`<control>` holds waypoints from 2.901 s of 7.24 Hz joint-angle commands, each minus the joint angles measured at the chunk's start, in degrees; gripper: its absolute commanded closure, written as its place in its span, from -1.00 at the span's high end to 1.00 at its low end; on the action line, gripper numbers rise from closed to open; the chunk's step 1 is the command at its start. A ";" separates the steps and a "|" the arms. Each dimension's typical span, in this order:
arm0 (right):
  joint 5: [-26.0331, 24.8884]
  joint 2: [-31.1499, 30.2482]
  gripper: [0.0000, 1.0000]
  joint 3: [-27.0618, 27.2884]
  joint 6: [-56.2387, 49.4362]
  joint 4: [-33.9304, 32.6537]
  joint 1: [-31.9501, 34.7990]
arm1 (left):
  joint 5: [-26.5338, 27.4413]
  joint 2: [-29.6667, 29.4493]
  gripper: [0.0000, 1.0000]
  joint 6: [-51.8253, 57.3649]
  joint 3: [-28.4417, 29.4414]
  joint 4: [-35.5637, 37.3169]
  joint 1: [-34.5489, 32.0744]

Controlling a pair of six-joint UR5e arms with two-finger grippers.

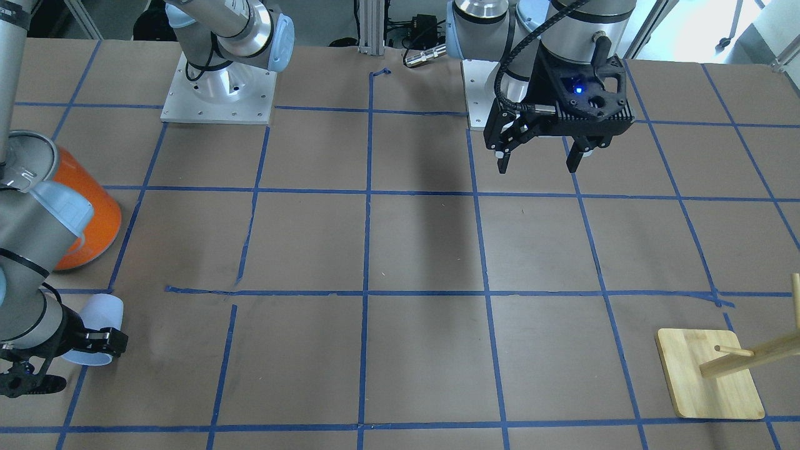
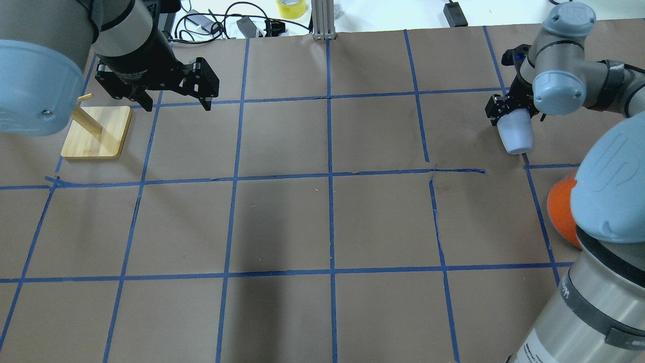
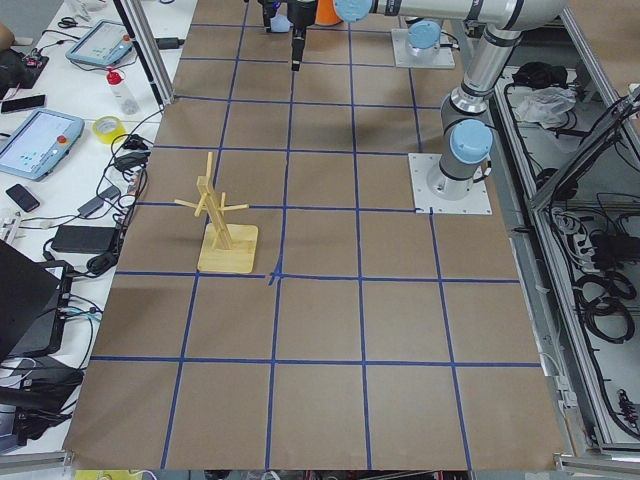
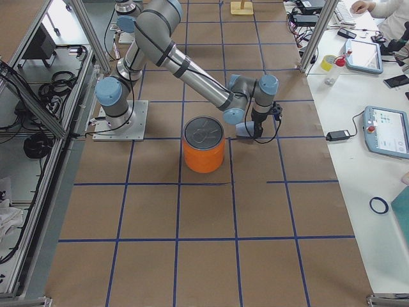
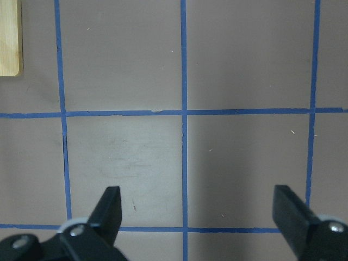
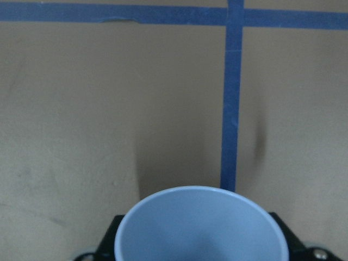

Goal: Flip cup
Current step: 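Close the right gripper around the base of the pale blue cup, then lift the cup with the right gripper and swing it toward the table center, then carry the cup to the table center and lower it with the right gripper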

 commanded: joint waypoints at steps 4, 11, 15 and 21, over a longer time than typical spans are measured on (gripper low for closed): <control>4.53 -10.12 -0.96 0.34 -1.50 5.09 8.66 | 0.00 0.03 1.00 -0.03 -0.32 0.15 0.19; 11.57 -13.48 -1.00 0.51 -2.82 -3.77 29.51 | 0.00 0.03 1.00 -0.03 -0.23 0.15 0.19; 10.43 -9.27 -1.00 0.86 -25.25 -3.61 35.84 | 0.00 0.03 1.00 -0.03 -0.23 0.15 0.19; 4.10 -3.81 -1.00 2.27 -51.83 -8.98 39.99 | 0.00 0.03 1.00 -0.03 -0.23 0.15 0.19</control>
